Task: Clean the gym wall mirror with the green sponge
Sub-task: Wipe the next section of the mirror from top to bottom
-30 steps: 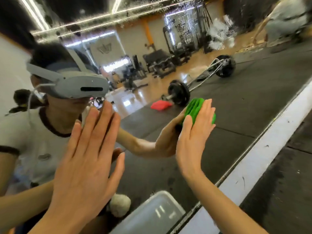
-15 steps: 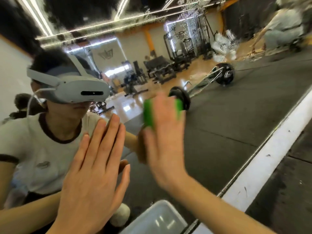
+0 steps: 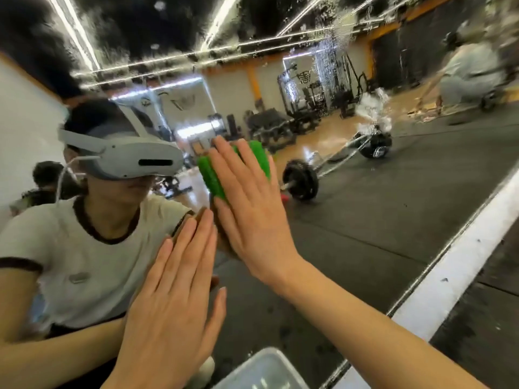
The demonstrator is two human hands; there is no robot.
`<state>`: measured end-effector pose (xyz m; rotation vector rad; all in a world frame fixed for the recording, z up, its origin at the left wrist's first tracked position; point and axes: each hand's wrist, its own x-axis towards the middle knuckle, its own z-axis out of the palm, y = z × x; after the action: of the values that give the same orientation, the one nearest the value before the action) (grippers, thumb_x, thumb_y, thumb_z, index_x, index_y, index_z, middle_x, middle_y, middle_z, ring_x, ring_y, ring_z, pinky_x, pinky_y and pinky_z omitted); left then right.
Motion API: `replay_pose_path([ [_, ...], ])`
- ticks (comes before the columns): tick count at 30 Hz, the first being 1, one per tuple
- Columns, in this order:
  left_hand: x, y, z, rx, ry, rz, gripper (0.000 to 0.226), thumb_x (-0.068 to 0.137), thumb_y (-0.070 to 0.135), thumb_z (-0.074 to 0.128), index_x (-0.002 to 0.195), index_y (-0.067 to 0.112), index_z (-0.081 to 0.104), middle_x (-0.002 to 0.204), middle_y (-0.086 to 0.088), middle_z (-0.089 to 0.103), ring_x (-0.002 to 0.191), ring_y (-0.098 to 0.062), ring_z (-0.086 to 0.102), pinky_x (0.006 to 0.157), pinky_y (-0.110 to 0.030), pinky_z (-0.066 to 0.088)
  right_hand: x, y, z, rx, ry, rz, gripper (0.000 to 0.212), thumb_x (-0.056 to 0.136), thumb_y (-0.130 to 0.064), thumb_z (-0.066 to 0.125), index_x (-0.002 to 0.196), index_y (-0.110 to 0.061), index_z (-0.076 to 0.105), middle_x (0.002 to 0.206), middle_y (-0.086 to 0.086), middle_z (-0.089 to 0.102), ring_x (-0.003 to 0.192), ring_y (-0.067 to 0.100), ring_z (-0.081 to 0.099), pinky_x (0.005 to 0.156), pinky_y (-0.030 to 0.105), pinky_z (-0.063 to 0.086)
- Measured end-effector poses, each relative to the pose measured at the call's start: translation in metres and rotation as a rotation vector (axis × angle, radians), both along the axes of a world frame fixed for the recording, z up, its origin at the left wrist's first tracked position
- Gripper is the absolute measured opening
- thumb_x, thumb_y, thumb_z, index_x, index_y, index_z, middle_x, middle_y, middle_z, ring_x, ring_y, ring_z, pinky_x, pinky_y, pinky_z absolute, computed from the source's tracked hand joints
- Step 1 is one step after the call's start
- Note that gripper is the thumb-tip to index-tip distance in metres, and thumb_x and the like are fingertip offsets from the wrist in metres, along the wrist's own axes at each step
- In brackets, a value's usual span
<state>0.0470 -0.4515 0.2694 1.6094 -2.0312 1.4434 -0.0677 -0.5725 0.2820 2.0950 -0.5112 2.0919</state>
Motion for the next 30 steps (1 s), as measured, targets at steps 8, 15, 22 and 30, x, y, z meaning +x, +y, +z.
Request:
replay_pose_path([
  [8,0.0,0.005,0.003,0.088,0.066,-0.036,0.075,0.093,0.038,0.042,0.158,0.003,0.028,0.168,-0.011,0.018,0.156,-0.026,0.015,0.126,-0.039,0.007,-0.065,-0.056,-0.009,0.511,-0.484,0.048,0.052,0.107,-0.02,0.046,0.156,-0.009,0.031,0.162,0.004,0.03,0.153,0.021,0.019,0.125,0.04,0.017],
  [15,-0.003,0.009,0.008,0.098,0.126,-0.113,0.071,0.093,0.036,0.044,0.158,0.011,0.032,0.169,-0.009,0.016,0.156,-0.025,0.011,0.126,-0.038,0.006,-0.075,-0.035,-0.006,0.633,-0.55,0.033,0.052,0.096,-0.002,0.062,0.145,-0.015,0.052,0.139,-0.009,0.048,0.138,0.012,0.043,0.117,0.024,0.034],
  [22,-0.025,-0.005,0.056,0.078,0.208,-0.207,0.071,0.094,0.036,0.045,0.159,0.013,0.029,0.17,-0.007,0.014,0.157,-0.025,0.008,0.127,-0.037,0.001,-0.091,-0.013,0.022,0.681,-0.506,-0.042,0.048,0.095,-0.006,0.066,0.139,-0.02,0.059,0.125,-0.009,0.055,0.121,0.007,0.052,0.106,0.016,0.04],
  [30,-0.051,-0.008,0.167,0.148,0.253,-0.275,0.067,0.094,0.038,0.043,0.156,0.014,0.037,0.169,-0.008,0.017,0.157,-0.025,0.01,0.125,-0.04,0.006,-0.118,0.016,0.135,0.736,-0.415,-0.15,0.05,0.093,-0.004,0.067,0.14,-0.021,0.058,0.111,-0.026,0.051,0.121,0.01,0.052,0.109,0.029,0.042],
])
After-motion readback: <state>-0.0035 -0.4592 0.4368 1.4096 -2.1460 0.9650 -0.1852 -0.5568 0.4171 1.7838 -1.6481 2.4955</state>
